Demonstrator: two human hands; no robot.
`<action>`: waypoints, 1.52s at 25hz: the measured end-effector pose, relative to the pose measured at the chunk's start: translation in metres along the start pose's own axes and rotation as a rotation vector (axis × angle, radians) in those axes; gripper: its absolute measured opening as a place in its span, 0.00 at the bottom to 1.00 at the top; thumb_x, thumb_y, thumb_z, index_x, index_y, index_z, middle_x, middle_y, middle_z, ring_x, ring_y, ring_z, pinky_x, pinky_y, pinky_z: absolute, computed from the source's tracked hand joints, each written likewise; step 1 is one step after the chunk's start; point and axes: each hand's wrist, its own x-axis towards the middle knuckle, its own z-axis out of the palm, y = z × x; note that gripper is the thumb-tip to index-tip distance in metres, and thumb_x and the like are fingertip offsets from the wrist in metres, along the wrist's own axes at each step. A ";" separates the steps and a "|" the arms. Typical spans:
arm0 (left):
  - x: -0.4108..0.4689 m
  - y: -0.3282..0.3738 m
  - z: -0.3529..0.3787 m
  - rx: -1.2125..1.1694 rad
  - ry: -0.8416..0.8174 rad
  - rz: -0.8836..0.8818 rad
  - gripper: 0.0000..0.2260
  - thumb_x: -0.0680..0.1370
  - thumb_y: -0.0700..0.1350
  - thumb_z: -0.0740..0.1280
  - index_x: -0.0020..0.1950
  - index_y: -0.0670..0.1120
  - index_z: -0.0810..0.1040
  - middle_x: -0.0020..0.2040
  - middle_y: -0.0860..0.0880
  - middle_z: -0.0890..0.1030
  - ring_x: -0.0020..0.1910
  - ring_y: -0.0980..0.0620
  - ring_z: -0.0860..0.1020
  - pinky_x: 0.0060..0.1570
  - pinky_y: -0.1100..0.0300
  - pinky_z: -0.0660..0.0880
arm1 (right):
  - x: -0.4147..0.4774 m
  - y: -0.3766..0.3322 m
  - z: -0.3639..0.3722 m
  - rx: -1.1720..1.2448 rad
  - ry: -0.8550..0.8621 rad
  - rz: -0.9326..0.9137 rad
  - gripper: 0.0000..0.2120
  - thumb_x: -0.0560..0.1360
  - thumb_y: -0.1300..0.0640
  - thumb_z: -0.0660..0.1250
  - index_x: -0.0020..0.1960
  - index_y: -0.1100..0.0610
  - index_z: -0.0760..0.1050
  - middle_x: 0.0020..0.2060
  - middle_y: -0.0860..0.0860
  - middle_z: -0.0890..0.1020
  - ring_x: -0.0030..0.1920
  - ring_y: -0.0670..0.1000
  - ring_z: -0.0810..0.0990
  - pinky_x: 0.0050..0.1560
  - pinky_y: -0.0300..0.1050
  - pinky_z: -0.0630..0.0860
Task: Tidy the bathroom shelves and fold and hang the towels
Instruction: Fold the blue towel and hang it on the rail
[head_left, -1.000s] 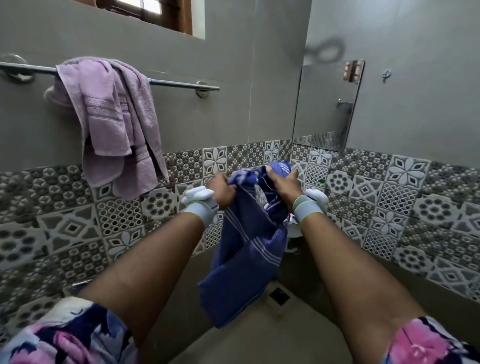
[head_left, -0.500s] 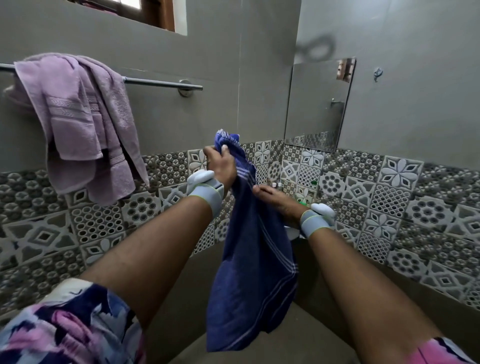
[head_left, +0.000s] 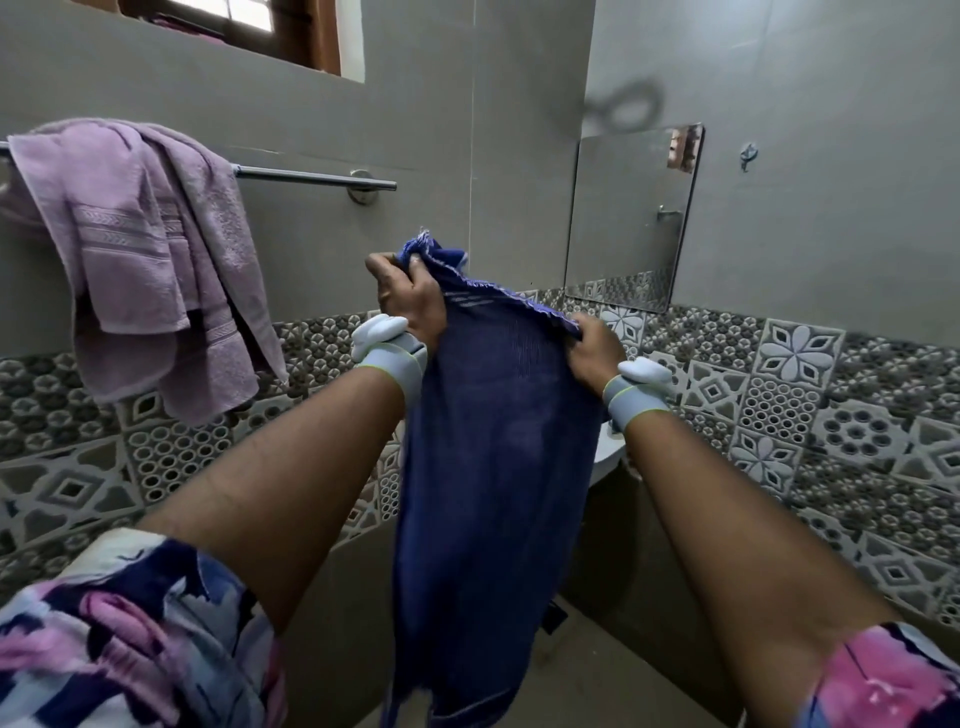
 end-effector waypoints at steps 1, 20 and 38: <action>0.001 0.000 0.002 -0.029 0.011 -0.026 0.05 0.81 0.43 0.58 0.50 0.44 0.62 0.49 0.37 0.77 0.50 0.39 0.76 0.44 0.56 0.64 | 0.005 -0.003 -0.004 -0.028 0.019 -0.017 0.06 0.77 0.57 0.62 0.47 0.58 0.76 0.48 0.63 0.81 0.50 0.63 0.79 0.41 0.49 0.68; -0.029 -0.006 0.042 0.268 -0.445 -0.172 0.19 0.76 0.50 0.67 0.59 0.38 0.78 0.58 0.38 0.80 0.59 0.40 0.78 0.55 0.55 0.72 | -0.031 0.005 -0.002 0.789 -0.392 0.020 0.28 0.68 0.62 0.76 0.64 0.53 0.69 0.57 0.47 0.79 0.55 0.43 0.79 0.55 0.37 0.76; -0.110 -0.113 0.011 0.120 -0.681 -0.383 0.26 0.64 0.58 0.77 0.56 0.45 0.78 0.49 0.49 0.82 0.49 0.48 0.80 0.53 0.55 0.76 | -0.033 0.026 0.062 0.923 -0.173 0.338 0.11 0.71 0.62 0.67 0.53 0.55 0.77 0.42 0.55 0.83 0.40 0.54 0.81 0.41 0.49 0.80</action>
